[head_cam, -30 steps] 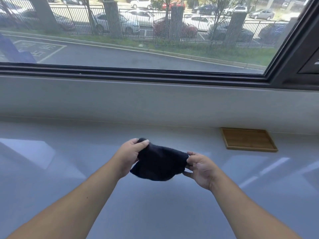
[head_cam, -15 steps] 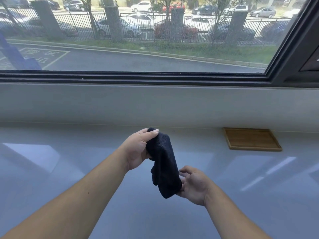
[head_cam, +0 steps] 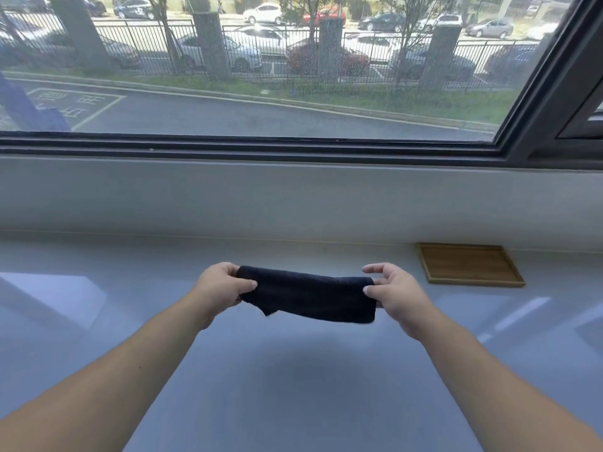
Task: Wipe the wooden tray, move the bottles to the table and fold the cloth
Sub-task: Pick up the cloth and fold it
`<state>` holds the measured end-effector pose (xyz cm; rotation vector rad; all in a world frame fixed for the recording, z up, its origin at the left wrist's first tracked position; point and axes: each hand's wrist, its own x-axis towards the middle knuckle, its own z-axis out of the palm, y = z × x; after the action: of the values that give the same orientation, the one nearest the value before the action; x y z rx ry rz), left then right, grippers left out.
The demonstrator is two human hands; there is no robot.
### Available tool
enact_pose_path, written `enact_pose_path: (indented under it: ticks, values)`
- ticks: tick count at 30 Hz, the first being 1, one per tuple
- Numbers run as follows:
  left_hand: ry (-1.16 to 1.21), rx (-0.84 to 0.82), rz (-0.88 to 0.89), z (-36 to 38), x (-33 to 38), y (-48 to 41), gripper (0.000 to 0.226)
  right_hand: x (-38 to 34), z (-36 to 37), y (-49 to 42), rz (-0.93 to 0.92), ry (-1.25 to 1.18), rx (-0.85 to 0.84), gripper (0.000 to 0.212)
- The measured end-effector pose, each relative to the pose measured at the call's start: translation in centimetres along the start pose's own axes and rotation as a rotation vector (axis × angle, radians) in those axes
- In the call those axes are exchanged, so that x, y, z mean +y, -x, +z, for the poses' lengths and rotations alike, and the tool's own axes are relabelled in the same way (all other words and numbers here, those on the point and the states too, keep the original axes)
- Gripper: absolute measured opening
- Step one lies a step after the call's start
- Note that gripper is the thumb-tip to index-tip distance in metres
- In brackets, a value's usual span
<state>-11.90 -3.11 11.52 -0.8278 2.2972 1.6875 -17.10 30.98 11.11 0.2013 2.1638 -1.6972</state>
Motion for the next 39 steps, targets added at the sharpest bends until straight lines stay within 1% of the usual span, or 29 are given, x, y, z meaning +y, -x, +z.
enact_pose_path:
  ticks: [3,5,6,7,9,10,12,13,15,16,18,21,22,24,26,28,33,36,37,39]
  values:
    - [-0.107,0.058,0.057,-0.2,-0.4,-0.2,0.046,-0.9,-0.4,0.0,-0.088,0.248,0.056,0.035]
    - [-0.172,0.062,0.115,-0.5,-0.2,-0.3,0.053,-1.0,-0.8,0.1,-0.113,0.345,0.067,0.033]
    - [-0.212,0.056,0.148,-0.6,-0.1,-0.4,0.049,-1.0,-1.0,0.3,-0.125,0.386,0.066,0.032]
    - [-0.271,0.049,0.184,-0.7,0.1,-0.5,0.040,-1.1,-1.1,0.5,-0.135,0.422,0.064,0.031]
    - [-0.461,0.042,0.265,-1.0,0.7,-0.5,0.019,-1.1,-1.4,0.8,-0.147,0.497,0.055,0.025]
    - [-0.568,0.044,0.299,-1.0,0.9,-0.4,0.012,-1.2,-1.5,1.0,-0.152,0.556,0.049,0.023]
    - [-0.736,0.052,0.336,-1.0,1.3,-0.2,0.010,-1.3,-1.6,1.2,-0.164,0.697,0.037,0.021]
    - [-0.787,0.059,0.353,-0.9,1.5,0.0,0.011,-1.4,-1.6,1.3,-0.163,0.747,0.028,0.017]
    - [-0.836,0.067,0.383,-0.6,1.7,0.2,0.014,-1.5,-1.8,1.4,-0.133,0.783,0.001,0.009]
    - [-0.844,0.069,0.376,-0.4,1.8,0.3,0.015,-1.5,-1.9,1.4,-0.107,0.761,-0.014,0.011]
    - [-0.784,0.064,0.292,-0.1,2.0,0.4,0.015,-1.4,-2.0,1.5,-0.042,0.611,-0.051,0.018]
    - [-0.547,0.057,0.141,0.4,2.0,0.7,0.020,-1.0,-1.6,2.1,0.054,0.239,-0.120,0.024]
    - [-0.508,0.061,0.123,0.5,2.1,1.0,0.022,-0.8,-1.4,2.3,0.086,0.123,-0.132,0.023]
    - [-0.491,0.072,0.106,0.9,2.5,1.5,0.025,-0.7,-0.7,2.7,0.151,-0.010,-0.116,0.016]
    - [-0.489,0.076,0.084,1.7,3.2,2.3,0.026,-0.9,0.3,3.2,0.194,-0.063,-0.073,0.012]
    - [-0.442,0.042,0.058,2.9,4.0,3.3,0.023,-1.5,1.9,3.6,0.205,-0.131,-0.080,0.012]
    - [-0.143,-0.165,-0.017,6.9,5.5,5.3,0.014,-2.8,5.7,4.5,0.158,-0.185,-0.191,0.008]
    - [-0.003,-0.266,-0.045,8.2,5.8,6.1,0.018,-2.9,6.5,4.5,0.110,-0.196,-0.266,0.004]
    - [0.032,-0.294,-0.042,8.4,5.8,6.2,0.019,-2.9,6.6,4.5,0.090,-0.209,-0.291,0.010]
    - [0.095,-0.347,-0.024,8.5,5.6,6.0,0.018,-2.8,6.5,4.4,0.052,-0.201,-0.309,0.034]
